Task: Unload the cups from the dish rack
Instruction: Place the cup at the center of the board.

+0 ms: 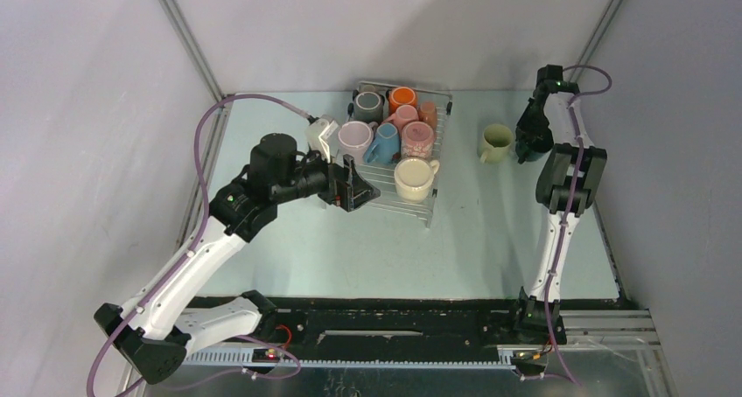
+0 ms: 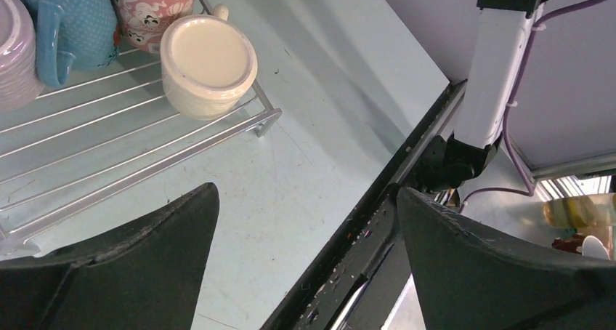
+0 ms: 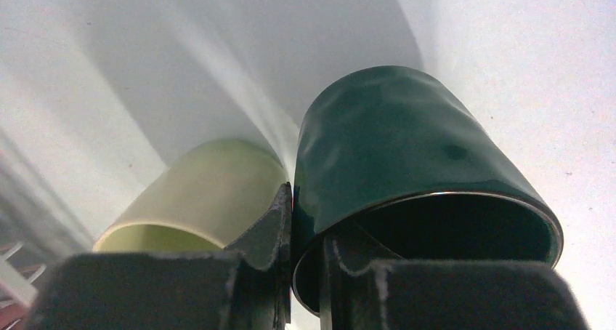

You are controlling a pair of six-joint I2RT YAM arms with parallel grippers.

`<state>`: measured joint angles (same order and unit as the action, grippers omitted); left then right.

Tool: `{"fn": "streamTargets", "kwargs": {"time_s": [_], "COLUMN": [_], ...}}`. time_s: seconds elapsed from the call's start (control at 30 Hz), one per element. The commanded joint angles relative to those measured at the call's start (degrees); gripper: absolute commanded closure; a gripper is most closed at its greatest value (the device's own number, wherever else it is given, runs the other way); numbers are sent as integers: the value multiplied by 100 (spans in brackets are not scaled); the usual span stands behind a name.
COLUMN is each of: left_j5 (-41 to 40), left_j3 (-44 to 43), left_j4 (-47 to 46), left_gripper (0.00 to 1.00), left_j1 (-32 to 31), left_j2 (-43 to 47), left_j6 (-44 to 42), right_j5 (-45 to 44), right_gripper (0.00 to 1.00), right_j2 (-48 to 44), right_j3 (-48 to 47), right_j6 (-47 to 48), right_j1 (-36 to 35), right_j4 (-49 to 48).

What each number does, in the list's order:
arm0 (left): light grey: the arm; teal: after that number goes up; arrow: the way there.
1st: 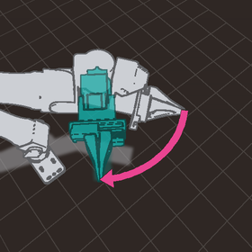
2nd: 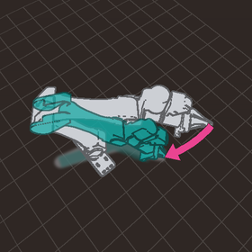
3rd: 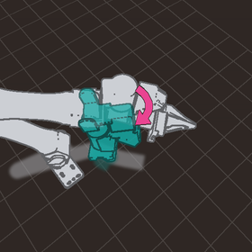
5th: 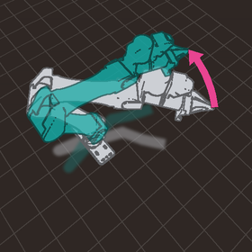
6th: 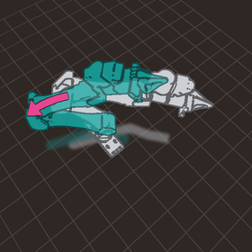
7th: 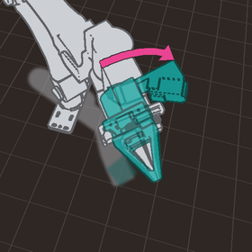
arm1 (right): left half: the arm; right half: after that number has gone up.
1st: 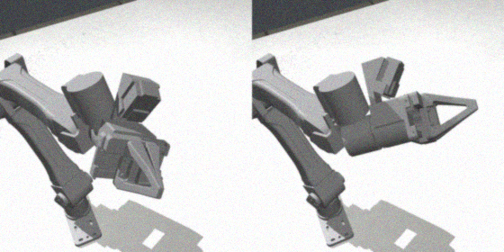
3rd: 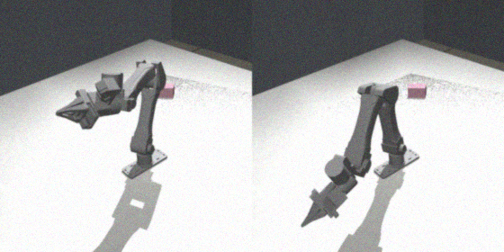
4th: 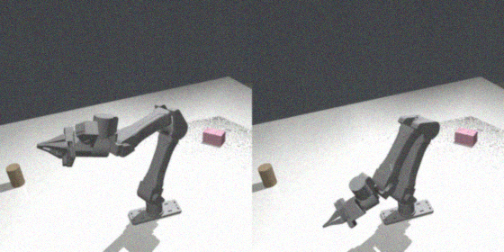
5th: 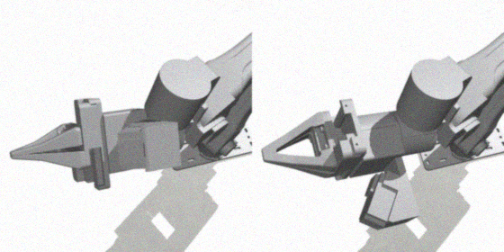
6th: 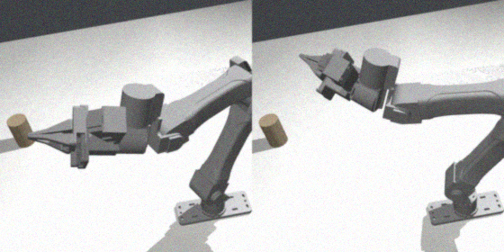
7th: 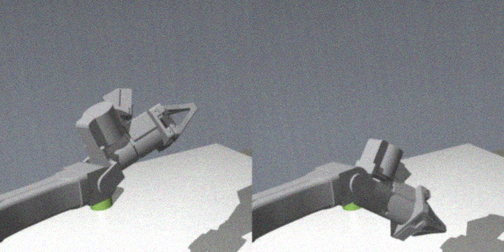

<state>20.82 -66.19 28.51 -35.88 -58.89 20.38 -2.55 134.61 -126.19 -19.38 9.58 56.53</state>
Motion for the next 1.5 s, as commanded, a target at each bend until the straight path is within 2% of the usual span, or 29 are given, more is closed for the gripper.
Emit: {"fn": "streamTargets", "kwargs": {"time_s": [0.0, 0.07, 0.2, 0.5, 0.73, 0.9, 1.03, 1.1, 1.13, 1.27, 1.47], "left_j5": [105, 116, 95, 63, 23, -78, -230, -361, -446, -832, -1417], "left_j3": [113, 122, 132, 150, 136, 57, -69, -115, -140, -260, -396], "left_j4": [-85, -74, -62, -65, -48, -28, 69, 120, 146, 244, 284], "left_gripper": [0, 0, 0, 0, 0, 0, 0, 0, 0, 0, 0], "left_j1": [-33, -28, -35, -33, -25, -28, -32, -28, -33, -14, 24], "left_j2": [12, 18, 26, 63, 63, 67, 24, 3, -6, -111, -403], "left_j6": [-167, -166, -159, -124, -108, -112, -155, -167, -174, -164, -119], "right_j5": [-122, -108, -79, -6, -15, -152, -308, -442, -471, -557, -522], "right_gripper": [100, 100, 92, 63, 53, 43, 29, 3, 1, 0, 0], "right_j2": [24, 54, 110, 132, 29, -288, -652, -890, -1012, -1536, -2649], "right_j3": [-335, -347, -413, -625, -839, -925, -893, -813, -778, -532, 559], "right_j6": [-11, -32, -35, -93, -132, -137, -115, -117, -137, -162, -164], "right_j1": [-75, -79, -112, -132, -150, -167, -200, -230, -248, -417, -869], "right_j4": [57, 63, 96, 223, 359, 473, 548, 560, 577, 540, 43]}}
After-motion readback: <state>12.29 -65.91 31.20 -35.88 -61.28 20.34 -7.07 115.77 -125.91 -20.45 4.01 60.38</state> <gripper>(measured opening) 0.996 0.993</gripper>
